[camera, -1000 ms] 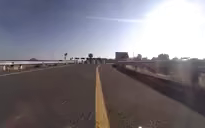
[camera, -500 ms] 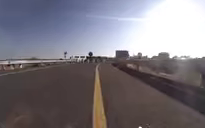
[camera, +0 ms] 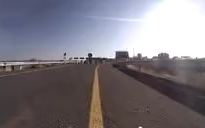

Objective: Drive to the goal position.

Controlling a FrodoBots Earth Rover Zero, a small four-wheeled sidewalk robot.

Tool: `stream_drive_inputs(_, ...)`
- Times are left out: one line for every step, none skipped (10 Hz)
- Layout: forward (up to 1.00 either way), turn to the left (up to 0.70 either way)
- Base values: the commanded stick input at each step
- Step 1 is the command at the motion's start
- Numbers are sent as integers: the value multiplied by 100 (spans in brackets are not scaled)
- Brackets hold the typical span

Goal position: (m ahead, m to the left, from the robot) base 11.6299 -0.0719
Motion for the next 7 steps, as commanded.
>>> stream_drive_inputs(70,0)
stream_drive_inputs(70,0)
stream_drive_inputs(70,0)
stream_drive_inputs(70,0)
stream_drive_inputs(70,0)
stream_drive_inputs(70,0)
stream_drive_inputs(70,0)
